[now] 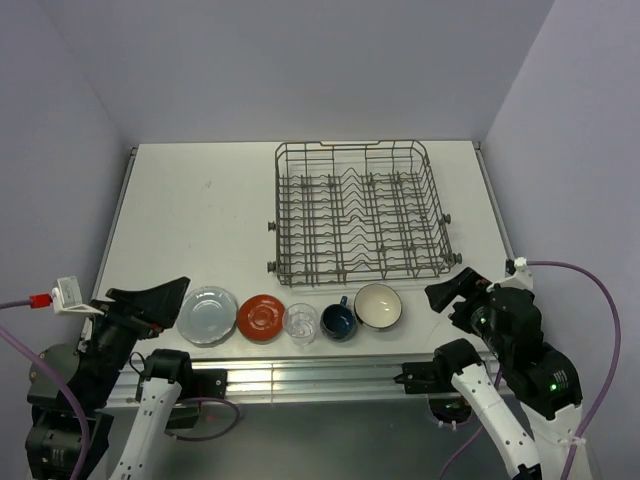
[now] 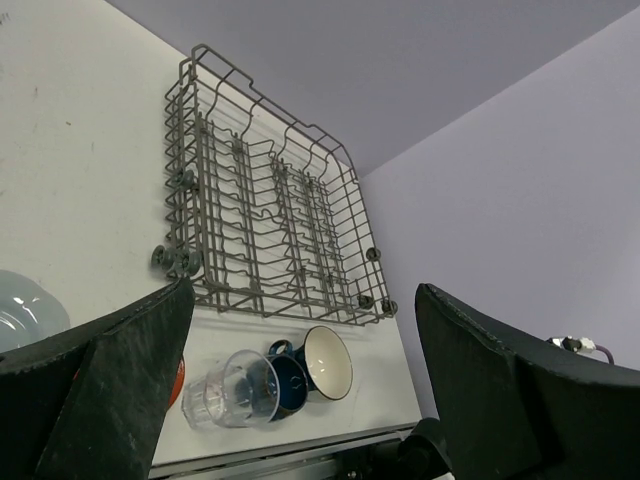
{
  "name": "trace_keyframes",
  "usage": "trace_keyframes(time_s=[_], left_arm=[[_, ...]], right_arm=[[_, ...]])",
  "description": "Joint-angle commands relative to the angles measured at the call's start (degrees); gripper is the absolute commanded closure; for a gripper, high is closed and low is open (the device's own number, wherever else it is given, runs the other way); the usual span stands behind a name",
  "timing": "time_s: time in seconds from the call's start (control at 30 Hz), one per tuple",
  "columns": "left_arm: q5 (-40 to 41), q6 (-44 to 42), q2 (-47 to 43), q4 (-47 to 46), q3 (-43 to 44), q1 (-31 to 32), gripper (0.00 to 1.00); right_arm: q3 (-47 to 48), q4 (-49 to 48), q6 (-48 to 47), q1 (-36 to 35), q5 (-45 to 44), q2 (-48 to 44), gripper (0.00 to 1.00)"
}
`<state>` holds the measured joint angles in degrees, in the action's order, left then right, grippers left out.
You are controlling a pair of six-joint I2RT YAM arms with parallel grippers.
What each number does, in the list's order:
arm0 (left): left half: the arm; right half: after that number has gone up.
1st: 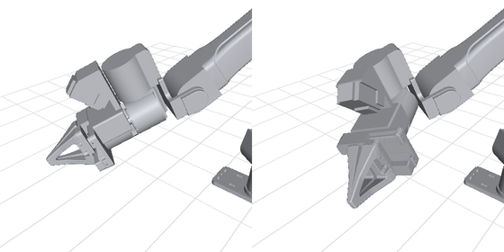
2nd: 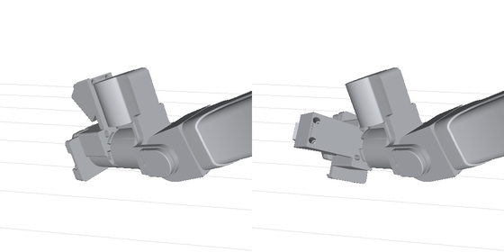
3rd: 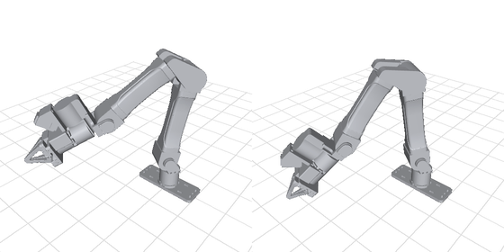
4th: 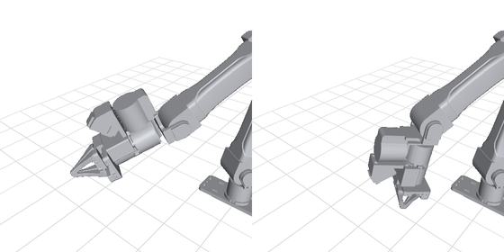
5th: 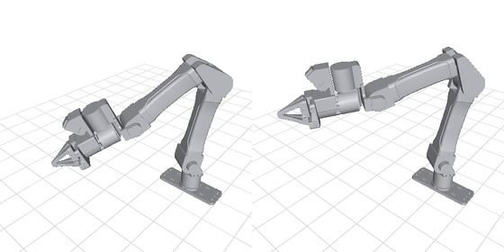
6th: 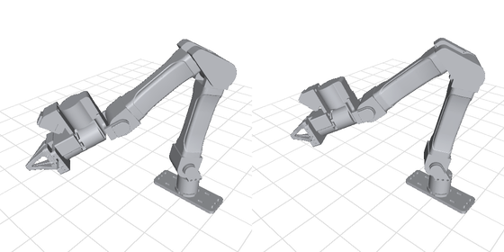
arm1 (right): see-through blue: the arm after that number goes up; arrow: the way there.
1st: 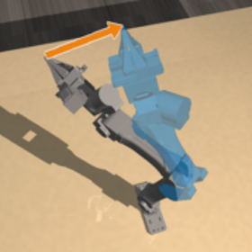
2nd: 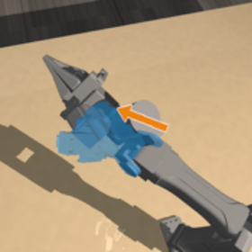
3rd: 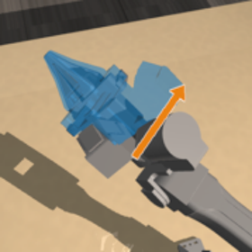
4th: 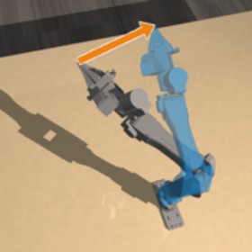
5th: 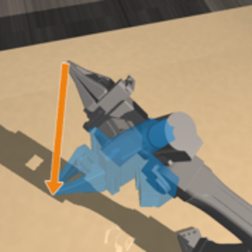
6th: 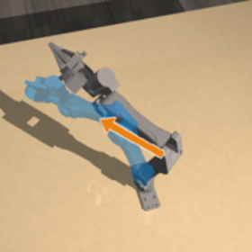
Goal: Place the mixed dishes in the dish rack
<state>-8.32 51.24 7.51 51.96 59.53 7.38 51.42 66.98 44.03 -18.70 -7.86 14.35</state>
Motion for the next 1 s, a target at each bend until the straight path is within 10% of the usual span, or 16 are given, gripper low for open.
trace_keyframes(time_s=[0.0,0.7,0.97], left_arm=[[-1.52,-1.5,2.51,-0.73,-0.9,0.01,0.01],[-17.08,-6.5,12.97,-4.24,-9.78,-0.17,0.16],[-18.4,-7.39,14.11,-4.59,-9.78,-0.17,0.15]], right_arm=[[-1.76,-0.53,2.81,0.24,0.21,0.77,0.09],[-20.65,-14.15,9.66,0.24,15.41,8.32,0.22],[-23.99,-15.03,13.8,0.24,8.65,11.75,0.27]])
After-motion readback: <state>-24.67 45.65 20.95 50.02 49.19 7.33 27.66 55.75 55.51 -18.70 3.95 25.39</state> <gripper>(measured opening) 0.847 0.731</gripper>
